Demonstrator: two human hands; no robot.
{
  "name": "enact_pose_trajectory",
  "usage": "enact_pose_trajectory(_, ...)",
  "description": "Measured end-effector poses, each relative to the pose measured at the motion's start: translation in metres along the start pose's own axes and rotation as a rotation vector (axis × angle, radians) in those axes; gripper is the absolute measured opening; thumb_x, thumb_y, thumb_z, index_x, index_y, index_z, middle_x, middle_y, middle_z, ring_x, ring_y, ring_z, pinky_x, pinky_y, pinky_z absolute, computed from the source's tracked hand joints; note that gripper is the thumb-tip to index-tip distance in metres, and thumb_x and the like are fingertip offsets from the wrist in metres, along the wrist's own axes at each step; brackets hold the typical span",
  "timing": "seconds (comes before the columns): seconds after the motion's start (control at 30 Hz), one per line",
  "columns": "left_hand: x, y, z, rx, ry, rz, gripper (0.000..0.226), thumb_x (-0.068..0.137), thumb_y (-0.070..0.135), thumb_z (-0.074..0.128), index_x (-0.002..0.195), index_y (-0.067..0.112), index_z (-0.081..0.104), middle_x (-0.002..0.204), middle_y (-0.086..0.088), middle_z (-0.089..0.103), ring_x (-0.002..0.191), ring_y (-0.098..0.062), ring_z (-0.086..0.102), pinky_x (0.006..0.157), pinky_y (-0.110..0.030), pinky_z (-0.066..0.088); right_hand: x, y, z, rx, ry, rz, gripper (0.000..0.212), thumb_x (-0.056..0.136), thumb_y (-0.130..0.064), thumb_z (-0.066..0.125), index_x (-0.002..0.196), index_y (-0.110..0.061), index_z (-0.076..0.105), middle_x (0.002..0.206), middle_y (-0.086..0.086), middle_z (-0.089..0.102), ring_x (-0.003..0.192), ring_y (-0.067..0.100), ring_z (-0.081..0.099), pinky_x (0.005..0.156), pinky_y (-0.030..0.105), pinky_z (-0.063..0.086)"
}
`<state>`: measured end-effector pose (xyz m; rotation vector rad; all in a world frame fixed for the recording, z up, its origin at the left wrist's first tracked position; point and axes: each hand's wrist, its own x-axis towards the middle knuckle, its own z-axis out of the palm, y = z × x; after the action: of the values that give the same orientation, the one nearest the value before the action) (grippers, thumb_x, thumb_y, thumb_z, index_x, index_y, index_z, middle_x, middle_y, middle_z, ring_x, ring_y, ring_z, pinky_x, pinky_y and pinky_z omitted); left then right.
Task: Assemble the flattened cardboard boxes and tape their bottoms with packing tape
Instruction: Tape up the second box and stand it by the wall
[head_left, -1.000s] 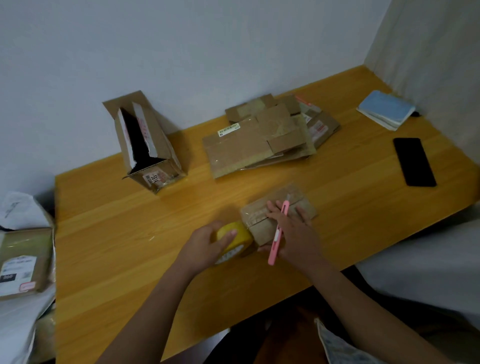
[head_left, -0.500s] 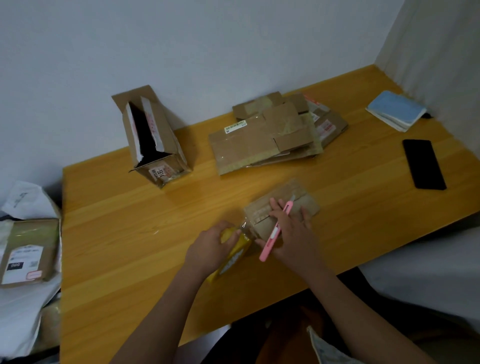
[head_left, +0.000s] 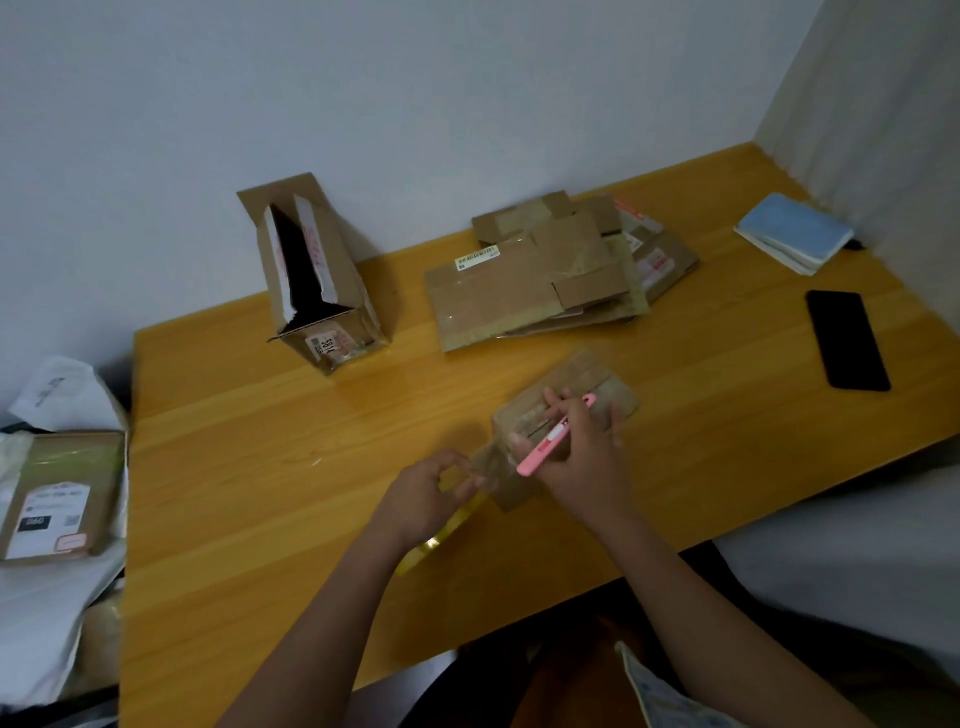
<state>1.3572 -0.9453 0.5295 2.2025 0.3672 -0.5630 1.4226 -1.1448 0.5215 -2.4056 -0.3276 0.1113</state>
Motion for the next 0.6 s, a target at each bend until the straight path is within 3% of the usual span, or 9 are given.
enact_pose_trajectory(0.1,0.004,0.000,0.000,-0.113,-0.056,-0.027,0.020,0.089,0.042,0.065,0.099,0.025,0.067,0.117,0.004,0.064,0.112,-0.014,0.056,0.098,-0.031,0.042,-0.003,-0.007,0.009,-0.018,0.068,0.031,0.085,0.078,-0.065,0.063,0.145,-0.019,0.039,0.132,-0.002,0.059,0.138,0.012,0.039,0.116,0.036,-0.019)
enact_pose_trajectory(0.2,0.004,-0.001,-0.001,-0.205,-0.094,-0.043,0.020,0.089,0.040,0.065,0.100,0.023,0.069,0.116,0.005,0.064,0.114,-0.013,0.054,0.099,-0.031,0.040,0.001,-0.003,0.008,-0.011,0.058,0.014,0.085,0.078,-0.057,0.069,0.147,-0.018,0.038,0.117,-0.003,0.063,0.131,0.013,0.046,0.115,0.038,-0.017)
enact_pose_trajectory(0.27,0.005,0.000,-0.001,-0.232,-0.099,-0.028,0.017,0.089,0.039,0.065,0.097,0.024,0.069,0.116,0.005,0.064,0.116,-0.015,0.054,0.098,-0.031,0.040,0.009,-0.001,0.002,-0.026,0.019,-0.015,0.084,0.079,-0.057,0.069,0.147,-0.019,0.037,0.123,-0.003,0.062,0.133,0.013,0.044,0.118,0.041,-0.014)
enact_pose_trajectory(0.37,0.008,0.002,0.001,-0.235,-0.050,-0.013,0.013,0.090,0.038,0.065,0.098,0.028,0.066,0.125,0.004,0.061,0.122,-0.019,0.051,0.100,-0.031,0.038,0.020,0.002,-0.001,-0.073,-0.018,-0.023,0.082,0.081,-0.058,0.067,0.147,-0.021,0.034,0.130,-0.001,0.059,0.137,0.016,0.040,0.120,0.046,-0.010)
enact_pose_trajectory(0.5,0.009,0.004,-0.001,-0.214,0.053,-0.065,0.019,0.093,0.034,0.062,0.110,0.026,0.065,0.136,0.003,0.055,0.129,-0.019,0.046,0.097,-0.028,0.036,0.017,-0.001,0.005,-0.105,0.005,-0.022,0.088,0.080,-0.063,0.064,0.149,-0.021,0.031,0.118,-0.004,0.062,0.132,0.015,0.045,0.118,0.044,-0.013)
enact_pose_trajectory(0.6,0.009,0.007,-0.003,-0.206,0.026,-0.107,0.029,0.096,0.037,0.057,0.121,0.024,0.062,0.143,0.002,0.049,0.134,-0.020,0.041,0.102,-0.032,0.037,0.016,-0.002,0.009,-0.130,0.018,-0.016,0.094,0.075,-0.066,0.066,0.149,-0.018,0.032,0.113,-0.006,0.062,0.126,0.014,0.050,0.117,0.046,-0.011)
